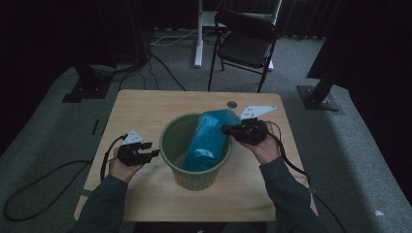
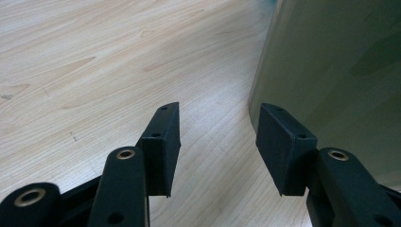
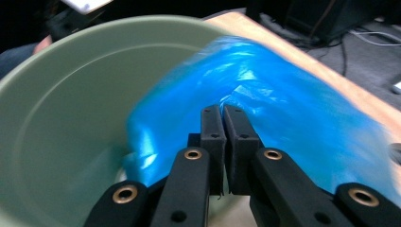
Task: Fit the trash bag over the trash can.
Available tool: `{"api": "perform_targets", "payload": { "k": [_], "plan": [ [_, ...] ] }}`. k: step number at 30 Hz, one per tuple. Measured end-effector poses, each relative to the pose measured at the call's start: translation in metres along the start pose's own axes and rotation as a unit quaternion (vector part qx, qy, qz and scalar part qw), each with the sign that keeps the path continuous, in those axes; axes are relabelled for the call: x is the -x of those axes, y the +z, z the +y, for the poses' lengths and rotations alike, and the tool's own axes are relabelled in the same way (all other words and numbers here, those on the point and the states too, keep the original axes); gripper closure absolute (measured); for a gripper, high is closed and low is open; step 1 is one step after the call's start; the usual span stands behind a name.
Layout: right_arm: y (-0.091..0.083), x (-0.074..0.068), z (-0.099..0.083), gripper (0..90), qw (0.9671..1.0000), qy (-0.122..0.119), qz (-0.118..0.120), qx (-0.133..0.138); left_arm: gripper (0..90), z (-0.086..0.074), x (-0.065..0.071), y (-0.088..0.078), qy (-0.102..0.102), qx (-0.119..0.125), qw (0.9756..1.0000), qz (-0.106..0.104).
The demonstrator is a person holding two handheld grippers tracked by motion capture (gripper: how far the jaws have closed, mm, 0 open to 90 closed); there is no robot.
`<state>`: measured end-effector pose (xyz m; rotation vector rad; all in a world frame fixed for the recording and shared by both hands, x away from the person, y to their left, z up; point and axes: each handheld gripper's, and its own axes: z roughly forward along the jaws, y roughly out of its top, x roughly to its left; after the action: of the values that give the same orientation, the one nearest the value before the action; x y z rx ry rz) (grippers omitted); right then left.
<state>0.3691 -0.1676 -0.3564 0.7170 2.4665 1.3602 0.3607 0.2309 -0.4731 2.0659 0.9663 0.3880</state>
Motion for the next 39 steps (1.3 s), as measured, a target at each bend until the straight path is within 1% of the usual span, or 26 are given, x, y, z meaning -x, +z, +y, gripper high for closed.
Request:
{"api": "perform_targets", "payload": {
  "k": [3, 4, 5, 6, 8, 9, 10, 11, 13, 16, 17, 20, 23, 26, 28, 30, 33, 37, 39],
  "plan": [
    [0.005, -0.013, 0.0, 87.0, 0.9997, -0.015, 0.016, -0.011, 49.8, 0.0, 0.0, 0.0, 0.002, -0.001, 1.0, 0.0],
    [0.005, -0.013, 0.0, 87.0, 0.9997, -0.015, 0.016, -0.011, 49.8, 0.0, 0.0, 0.0, 0.002, -0.001, 1.0, 0.0],
    [0.013, -0.022, 0.002, 87.0, 0.999, -0.025, 0.028, -0.025, 49.8, 0.0, 0.0, 0.001, 0.002, -0.001, 1.0, 0.0],
    [0.013, -0.022, 0.002, 87.0, 0.999, -0.025, 0.028, -0.025, 49.8, 0.001, 0.0, 0.001, 0.002, 0.0, 1.0, -0.001],
    [0.021, -0.027, 0.004, 86.2, 0.9983, -0.031, 0.033, -0.036, 49.8, 0.001, 0.0, 0.0, 0.002, 0.0, 1.0, -0.001],
    [0.024, -0.029, 0.005, 83.4, 0.9982, -0.032, 0.036, -0.037, 49.8, 0.001, 0.0, 0.0, 0.002, 0.001, 1.0, -0.001],
    [0.026, -0.03, 0.006, 77.7, 0.9983, -0.031, 0.036, -0.033, 49.8, 0.0, -0.001, 0.0, 0.002, 0.002, 1.0, -0.001],
    [0.026, -0.03, 0.007, 72.3, 0.9988, -0.029, 0.029, -0.027, 49.8, 0.0, -0.001, -0.001, 0.001, 0.002, 1.0, -0.001],
    [0.021, -0.028, 0.008, 67.6, 0.9991, -0.025, 0.033, -0.007, 49.7, 0.0, -0.001, -0.001, 0.0, 0.003, 1.0, -0.001],
    [0.006, -0.025, 0.011, 61.5, 0.9993, -0.019, 0.024, 0.021, 49.7, 0.0, -0.001, -0.001, 0.0, 0.004, 1.0, -0.001],
    [0.0, -0.023, 0.012, 60.4, 0.9993, -0.018, 0.016, 0.03, 49.7, 0.0, -0.001, -0.001, 0.0, 0.003, 1.0, -0.001],
    [-0.013, -0.02, 0.012, 58.9, 0.9991, -0.023, -0.004, 0.036, 49.7, 0.001, 0.0, -0.001, 0.002, 0.003, 1.0, 0.0],
    [-0.024, -0.015, 0.007, 58.3, 0.9989, -0.016, -0.016, 0.042, 49.7, 0.001, 0.0, -0.001, 0.002, 0.003, 1.0, 0.0],
    [-0.029, -0.008, -0.003, 57.7, 0.9986, -0.011, -0.038, 0.034, 49.6, 0.001, 0.0, 0.0, 0.002, 0.002, 1.0, -0.001],
    [-0.03, -0.004, -0.012, 56.9, 0.9986, -0.002, -0.044, 0.03, 49.6, 0.001, 0.0, 0.0, 0.002, 0.003, 1.0, -0.002],
    [-0.032, -0.002, -0.019, 55.5, 0.9982, -0.001, -0.053, 0.027, 49.6, 0.001, 0.0, 0.0, 0.002, 0.004, 1.0, -0.002],
    [-0.033, 0.0, -0.029, 52.8, 0.998, 0.001, -0.062, 0.016, 49.6, 0.001, 0.0, -0.001, 0.001, 0.005, 1.0, -0.003],
    [-0.035, 0.002, -0.04, 53.9, 0.998, 0.003, -0.063, -0.002, 50.7, 0.001, 0.0, -0.001, 0.0, 0.002, 1.0, -0.008],
    [-0.036, 0.003, -0.043, 53.6, 0.9979, 0.002, -0.064, -0.005, 51.6, 0.001, 0.001, 0.0, 0.001, 0.001, 1.0, -0.008]
  ]
}}
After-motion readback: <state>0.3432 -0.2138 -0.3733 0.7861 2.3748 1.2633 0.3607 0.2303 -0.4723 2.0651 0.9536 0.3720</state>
